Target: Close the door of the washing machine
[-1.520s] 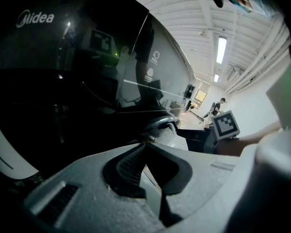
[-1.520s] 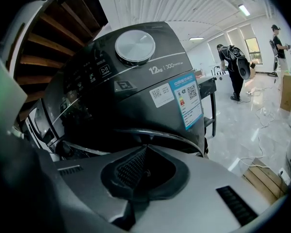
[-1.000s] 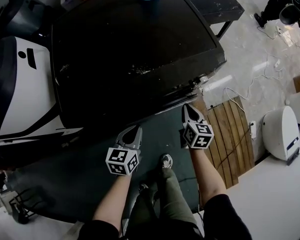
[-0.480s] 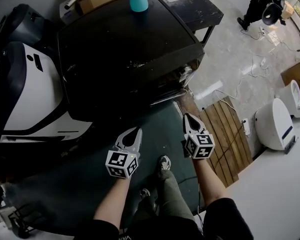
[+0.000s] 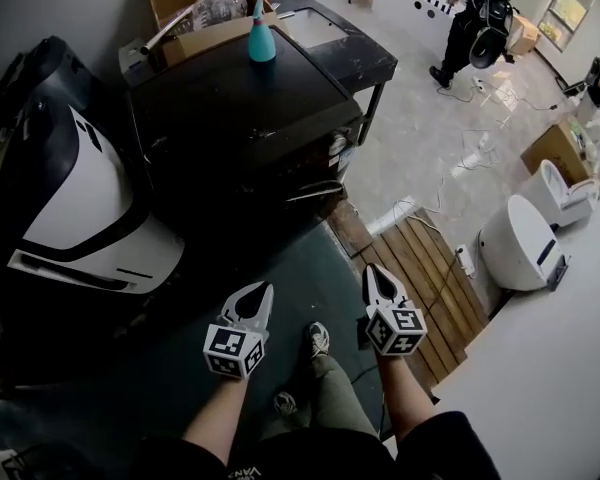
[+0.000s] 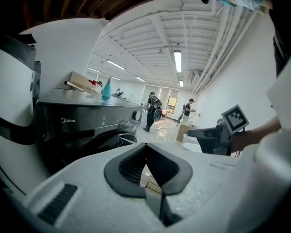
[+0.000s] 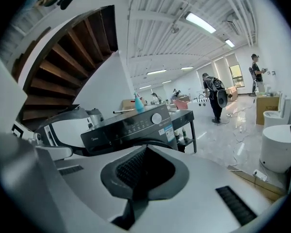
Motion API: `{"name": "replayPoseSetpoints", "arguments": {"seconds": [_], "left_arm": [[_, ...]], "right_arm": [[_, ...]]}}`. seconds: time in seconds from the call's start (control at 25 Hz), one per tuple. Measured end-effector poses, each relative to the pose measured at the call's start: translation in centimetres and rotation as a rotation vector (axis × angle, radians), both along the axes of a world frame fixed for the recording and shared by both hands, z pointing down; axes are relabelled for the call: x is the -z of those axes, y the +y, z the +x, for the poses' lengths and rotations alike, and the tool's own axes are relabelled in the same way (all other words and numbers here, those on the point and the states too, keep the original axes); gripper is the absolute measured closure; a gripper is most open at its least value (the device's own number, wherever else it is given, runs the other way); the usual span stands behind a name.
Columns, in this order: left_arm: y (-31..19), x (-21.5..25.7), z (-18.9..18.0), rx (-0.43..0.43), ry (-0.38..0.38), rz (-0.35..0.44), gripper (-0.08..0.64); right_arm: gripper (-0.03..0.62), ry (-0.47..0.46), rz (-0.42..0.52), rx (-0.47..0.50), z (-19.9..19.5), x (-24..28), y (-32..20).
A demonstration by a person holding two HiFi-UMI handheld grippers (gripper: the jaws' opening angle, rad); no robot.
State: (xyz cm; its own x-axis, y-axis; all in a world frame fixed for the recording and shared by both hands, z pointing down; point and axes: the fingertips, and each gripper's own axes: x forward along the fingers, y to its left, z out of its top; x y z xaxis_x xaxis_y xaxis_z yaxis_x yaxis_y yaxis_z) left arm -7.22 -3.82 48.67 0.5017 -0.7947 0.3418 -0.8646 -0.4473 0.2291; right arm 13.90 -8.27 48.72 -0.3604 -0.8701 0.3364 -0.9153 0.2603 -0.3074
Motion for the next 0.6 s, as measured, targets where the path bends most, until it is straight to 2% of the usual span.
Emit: {"name": "replayPoseSetpoints", "arguments": {"seconds": [0.12,0.24,0.32,0.6], "left_arm": [[3.8,1.6,-0.7,0.001,-0.007,0.013,0.551],[7.4,3.1,-1.6,0.016,-0.016,0.000,0.551],[9.5,4.4,-2.0,0.009,-0.049,0.004,0.551],[16.1,8.4,-3.2,-0.018,-0.075,0.106,0.551]], "right_arm": [[0.592,-0.013,0.022,-0.032,0.3,2.1,4.5],[0.592,0.000,0.050,-0.017,-0.1,4.1,8.7],[0.592,0.021,0.071,-0.006,-0.3,5.5,11.1],[0.592,0.052,0.104,0.009,-1.1,8.2,18.5]]}}
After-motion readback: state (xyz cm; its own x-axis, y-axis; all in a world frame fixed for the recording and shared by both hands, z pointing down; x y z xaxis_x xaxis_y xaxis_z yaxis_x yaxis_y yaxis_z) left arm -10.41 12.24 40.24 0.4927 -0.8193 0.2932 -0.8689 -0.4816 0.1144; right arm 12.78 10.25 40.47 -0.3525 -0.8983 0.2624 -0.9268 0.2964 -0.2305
